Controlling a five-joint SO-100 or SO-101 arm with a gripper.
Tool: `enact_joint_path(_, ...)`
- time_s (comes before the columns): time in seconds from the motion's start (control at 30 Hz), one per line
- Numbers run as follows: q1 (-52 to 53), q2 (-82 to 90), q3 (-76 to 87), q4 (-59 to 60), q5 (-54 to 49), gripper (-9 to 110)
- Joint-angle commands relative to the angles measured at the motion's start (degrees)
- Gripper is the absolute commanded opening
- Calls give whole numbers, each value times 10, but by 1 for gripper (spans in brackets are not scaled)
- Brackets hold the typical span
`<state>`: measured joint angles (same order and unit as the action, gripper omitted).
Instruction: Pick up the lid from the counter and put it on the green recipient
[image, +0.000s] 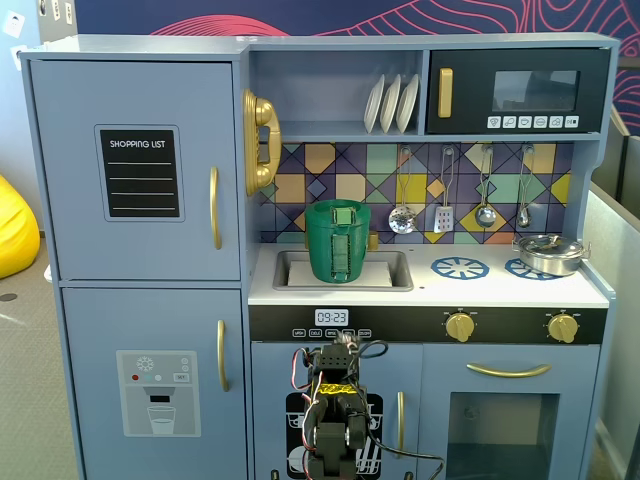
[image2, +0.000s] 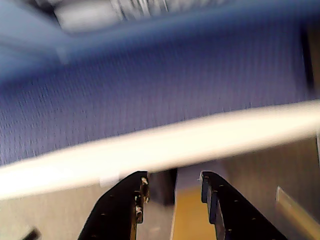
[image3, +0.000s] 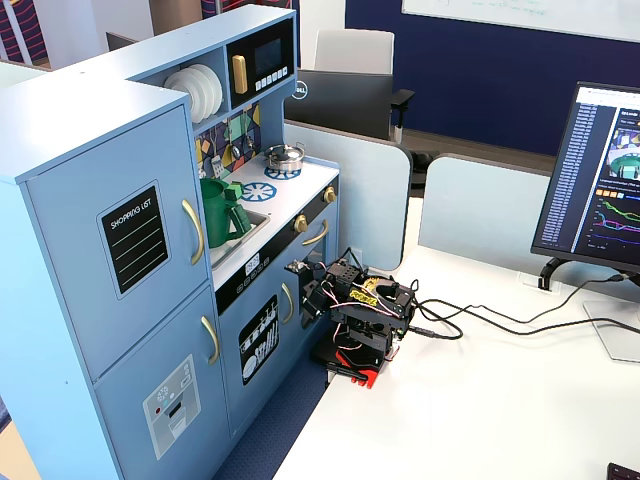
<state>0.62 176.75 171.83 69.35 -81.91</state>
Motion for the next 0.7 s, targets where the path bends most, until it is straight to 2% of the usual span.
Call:
enact_joint_path(0.0, -23, 4, -2, 87, 18, 4)
enact_joint_path(0.13, 6, 53, -2, 181, -25, 4)
enact_joint_path(0.67, 17, 54, -2, 185, -47, 5)
